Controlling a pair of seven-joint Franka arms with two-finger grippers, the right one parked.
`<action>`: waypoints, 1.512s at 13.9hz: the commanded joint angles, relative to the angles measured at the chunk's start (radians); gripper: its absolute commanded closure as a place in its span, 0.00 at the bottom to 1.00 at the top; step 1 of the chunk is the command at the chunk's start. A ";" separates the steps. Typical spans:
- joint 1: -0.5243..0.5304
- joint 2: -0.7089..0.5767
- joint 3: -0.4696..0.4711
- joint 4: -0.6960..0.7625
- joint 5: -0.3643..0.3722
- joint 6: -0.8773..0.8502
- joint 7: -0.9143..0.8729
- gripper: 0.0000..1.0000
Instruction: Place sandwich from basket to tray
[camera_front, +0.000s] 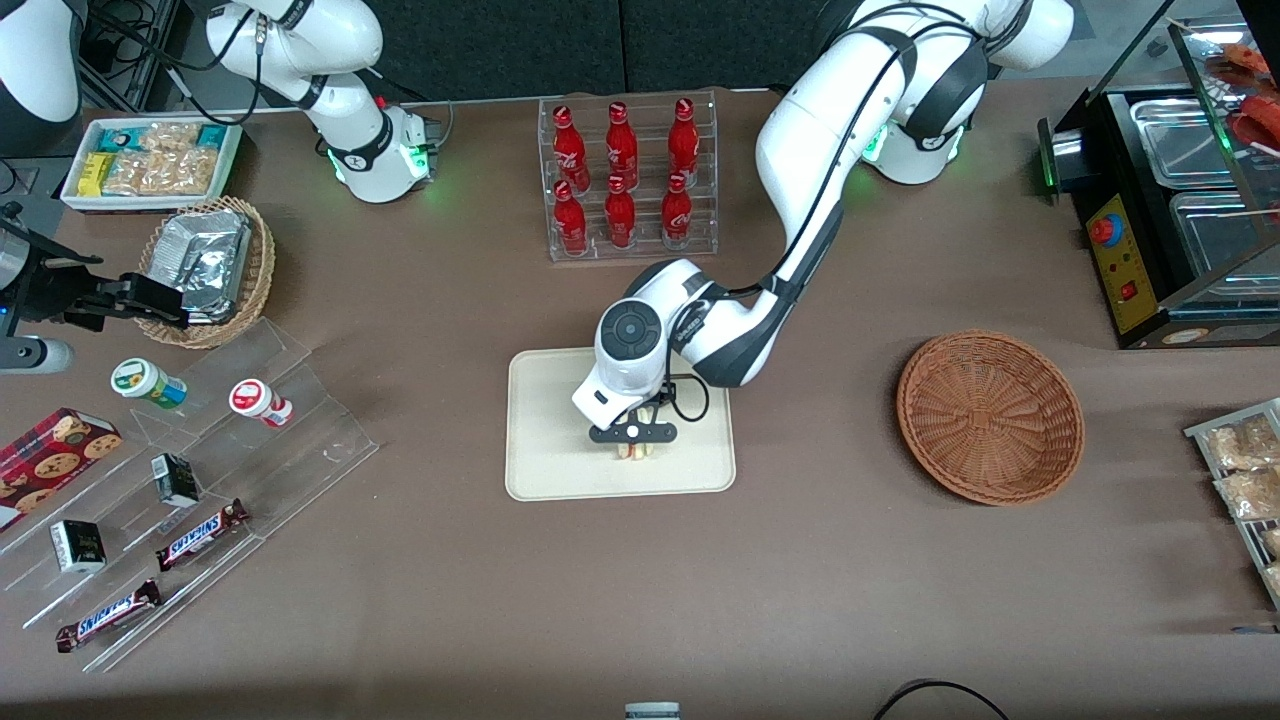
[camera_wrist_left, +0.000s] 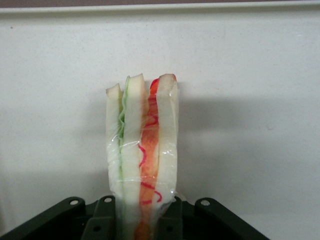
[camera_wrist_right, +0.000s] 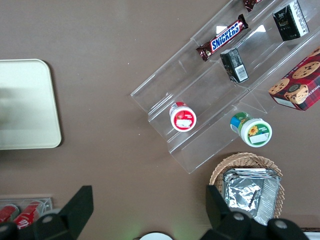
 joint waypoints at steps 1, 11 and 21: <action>-0.010 0.026 0.007 0.039 0.023 0.007 0.001 0.61; 0.153 -0.279 -0.001 -0.048 0.003 -0.296 0.108 0.01; 0.580 -0.828 0.002 -0.706 -0.046 -0.181 0.645 0.01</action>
